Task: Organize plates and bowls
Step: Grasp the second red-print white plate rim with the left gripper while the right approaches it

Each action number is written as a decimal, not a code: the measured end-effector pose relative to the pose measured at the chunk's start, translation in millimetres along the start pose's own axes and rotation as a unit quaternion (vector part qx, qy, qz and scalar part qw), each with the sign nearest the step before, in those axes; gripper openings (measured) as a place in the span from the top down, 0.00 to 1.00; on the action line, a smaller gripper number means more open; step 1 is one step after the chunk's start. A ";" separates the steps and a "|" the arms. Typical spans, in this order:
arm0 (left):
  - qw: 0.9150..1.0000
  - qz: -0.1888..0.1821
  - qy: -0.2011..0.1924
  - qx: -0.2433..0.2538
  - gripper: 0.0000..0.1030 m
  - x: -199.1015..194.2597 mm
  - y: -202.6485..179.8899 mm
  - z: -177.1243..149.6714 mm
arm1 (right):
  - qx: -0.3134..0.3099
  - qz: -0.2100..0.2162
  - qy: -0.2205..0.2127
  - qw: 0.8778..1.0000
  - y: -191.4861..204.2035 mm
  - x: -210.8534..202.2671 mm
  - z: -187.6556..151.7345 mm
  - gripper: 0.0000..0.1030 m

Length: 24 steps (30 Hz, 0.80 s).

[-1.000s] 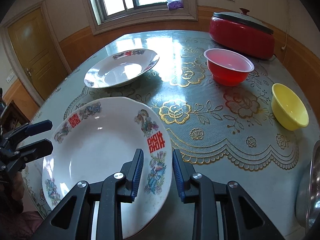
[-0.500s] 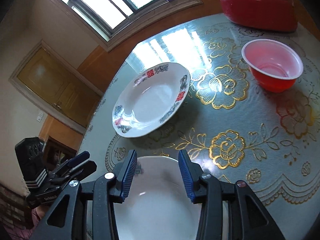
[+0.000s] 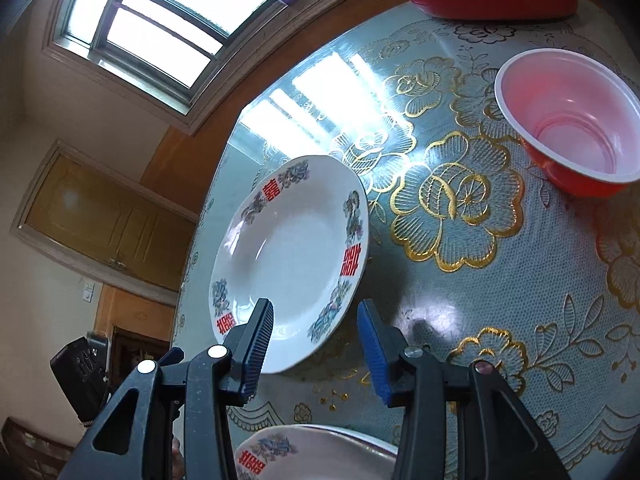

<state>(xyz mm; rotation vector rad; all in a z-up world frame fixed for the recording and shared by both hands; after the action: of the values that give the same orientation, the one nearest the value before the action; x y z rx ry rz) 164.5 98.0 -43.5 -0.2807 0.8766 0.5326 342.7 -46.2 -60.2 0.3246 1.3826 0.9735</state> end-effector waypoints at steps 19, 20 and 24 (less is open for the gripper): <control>0.997 -0.065 -0.005 -0.034 0.09 53.4 27.9 51.4 | 0.023 -0.025 0.018 0.999 -4.1 57.7 36.7 0.57; 0.997 -0.067 -0.005 -0.035 0.09 57.1 29.1 55.0 | 0.022 -0.022 0.018 0.999 -2.1 60.4 38.1 0.57; 0.996 -0.081 -0.008 -0.035 0.22 70.7 32.7 67.0 | 0.011 -0.017 0.023 1.000 5.5 69.8 39.8 0.55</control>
<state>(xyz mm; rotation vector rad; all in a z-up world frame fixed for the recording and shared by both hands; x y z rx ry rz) 227.1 178.0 -58.6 -0.4069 0.8131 0.4145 369.4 21.6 -94.5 0.2946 1.4372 0.9434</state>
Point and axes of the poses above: each gripper's, at about its wrist camera, not at the fingertips, and x roughly the way its jaws point, y to its left, z to its top, the point moved 4 cm from there along x, roughly the way its jaws point, and after that the axes turned 12 degrees about x, right-handed, at the moved point
